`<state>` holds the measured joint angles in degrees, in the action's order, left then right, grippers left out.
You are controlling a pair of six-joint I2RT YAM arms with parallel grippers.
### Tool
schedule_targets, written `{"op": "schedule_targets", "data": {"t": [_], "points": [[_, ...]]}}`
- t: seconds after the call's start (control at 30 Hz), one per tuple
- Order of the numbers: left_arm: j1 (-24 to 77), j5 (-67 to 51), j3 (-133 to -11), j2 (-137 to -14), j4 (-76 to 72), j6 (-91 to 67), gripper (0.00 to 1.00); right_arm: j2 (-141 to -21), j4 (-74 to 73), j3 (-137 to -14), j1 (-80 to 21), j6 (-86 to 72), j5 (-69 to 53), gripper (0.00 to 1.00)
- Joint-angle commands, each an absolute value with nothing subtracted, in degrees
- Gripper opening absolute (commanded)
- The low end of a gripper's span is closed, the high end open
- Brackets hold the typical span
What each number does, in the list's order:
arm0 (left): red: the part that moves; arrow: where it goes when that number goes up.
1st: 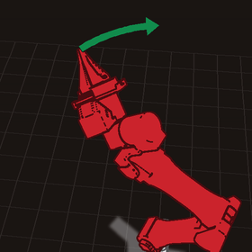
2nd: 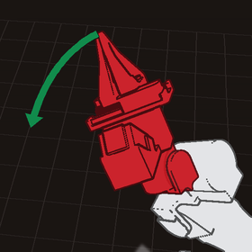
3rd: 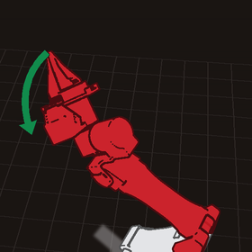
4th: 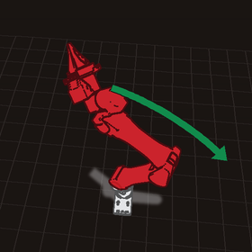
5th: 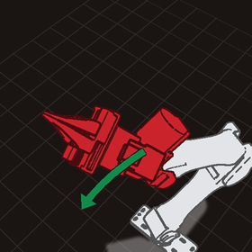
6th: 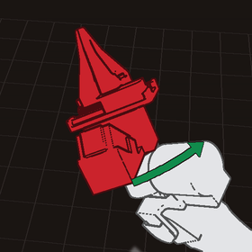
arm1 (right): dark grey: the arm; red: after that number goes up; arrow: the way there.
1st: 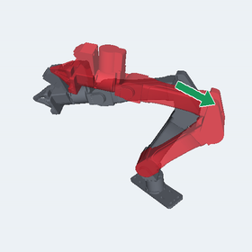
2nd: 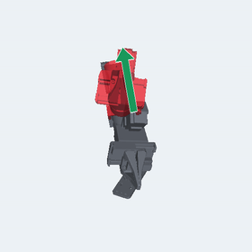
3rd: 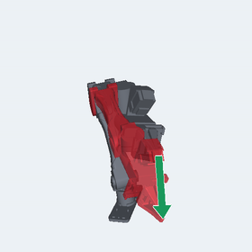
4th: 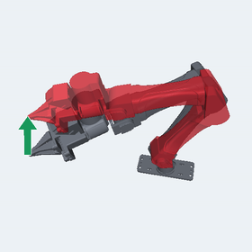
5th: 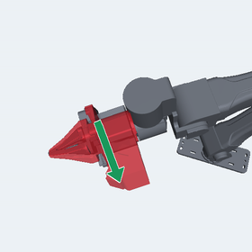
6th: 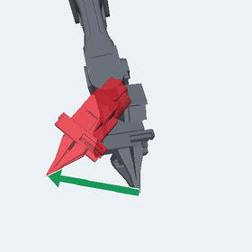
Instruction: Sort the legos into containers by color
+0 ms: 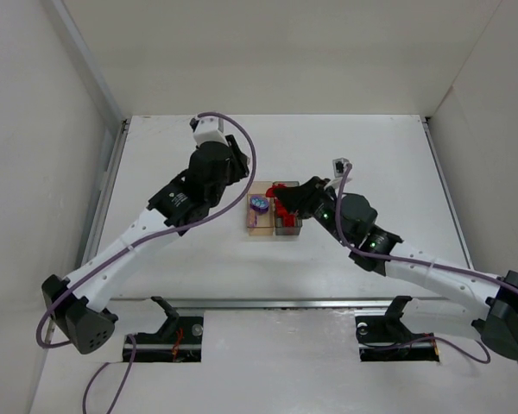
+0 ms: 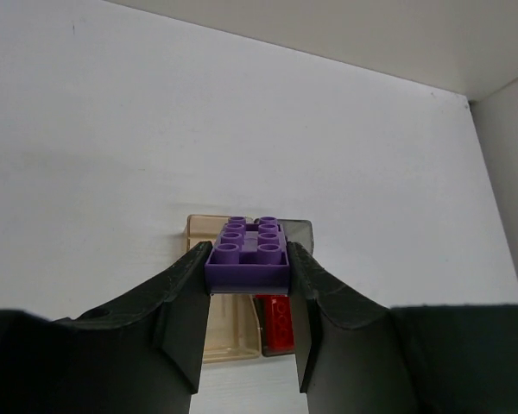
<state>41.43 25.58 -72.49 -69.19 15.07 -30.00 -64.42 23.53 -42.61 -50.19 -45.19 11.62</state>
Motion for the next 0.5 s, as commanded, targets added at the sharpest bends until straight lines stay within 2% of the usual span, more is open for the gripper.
{"op": "schedule_targets", "data": {"t": [0.0, 0.17, 0.47], "points": [[41.57, 24.98, -69.62, -71.01, 11.87, -26.46, 0.00, -61.35, 19.78, -41.75, -49.92, -43.42, 16.25, 0.00], [41.57, 16.01, -62.86, -76.80, 8.96, -23.99, 0.00, -59.94, 11.54, -40.52, -49.92, -42.89, 23.45, 0.00], [42.10, 11.96, -57.92, -84.11, -0.97, -17.49, 0.00, -58.01, 7.03, -37.97, -48.25, -42.36, 25.31, 0.00]]}}
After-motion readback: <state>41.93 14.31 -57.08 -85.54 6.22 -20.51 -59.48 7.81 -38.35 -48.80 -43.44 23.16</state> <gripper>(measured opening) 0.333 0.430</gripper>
